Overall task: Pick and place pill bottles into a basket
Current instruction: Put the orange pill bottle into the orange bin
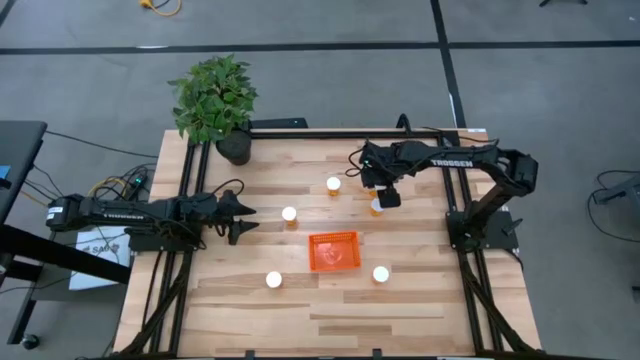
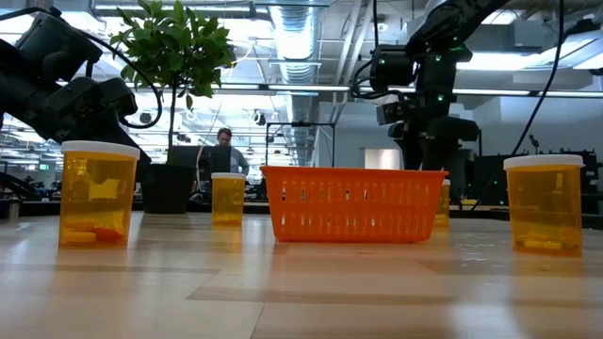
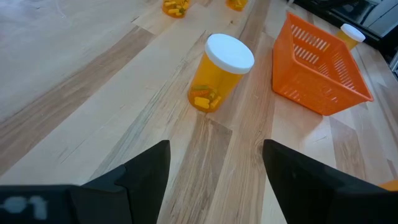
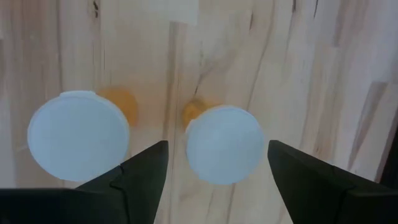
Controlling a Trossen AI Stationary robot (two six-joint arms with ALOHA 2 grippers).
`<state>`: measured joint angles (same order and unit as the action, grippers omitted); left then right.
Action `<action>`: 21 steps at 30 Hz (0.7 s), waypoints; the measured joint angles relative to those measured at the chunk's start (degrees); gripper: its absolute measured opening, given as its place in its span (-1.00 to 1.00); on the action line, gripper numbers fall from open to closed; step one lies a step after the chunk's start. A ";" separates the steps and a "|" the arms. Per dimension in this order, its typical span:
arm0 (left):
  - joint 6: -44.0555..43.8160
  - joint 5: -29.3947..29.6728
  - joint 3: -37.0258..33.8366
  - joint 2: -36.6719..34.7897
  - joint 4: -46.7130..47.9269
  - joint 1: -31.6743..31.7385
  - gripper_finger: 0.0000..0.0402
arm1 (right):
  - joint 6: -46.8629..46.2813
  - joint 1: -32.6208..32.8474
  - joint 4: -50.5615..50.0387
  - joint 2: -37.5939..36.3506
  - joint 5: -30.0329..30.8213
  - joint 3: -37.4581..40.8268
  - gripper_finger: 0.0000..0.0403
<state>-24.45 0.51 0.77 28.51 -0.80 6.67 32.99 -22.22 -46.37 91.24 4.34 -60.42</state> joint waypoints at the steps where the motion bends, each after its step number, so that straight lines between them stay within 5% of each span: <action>1: 0.00 0.00 0.00 0.00 0.01 -0.01 0.22 | 0.00 -0.02 -0.02 0.00 -0.02 -0.02 0.35; 21: 0.00 0.19 -0.02 0.00 0.02 0.00 0.22 | -0.04 0.07 1.61 2.62 -1.33 -0.04 0.35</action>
<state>-24.45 0.70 0.75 28.50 -0.78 6.68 32.95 -22.15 -44.76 93.86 3.01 -60.47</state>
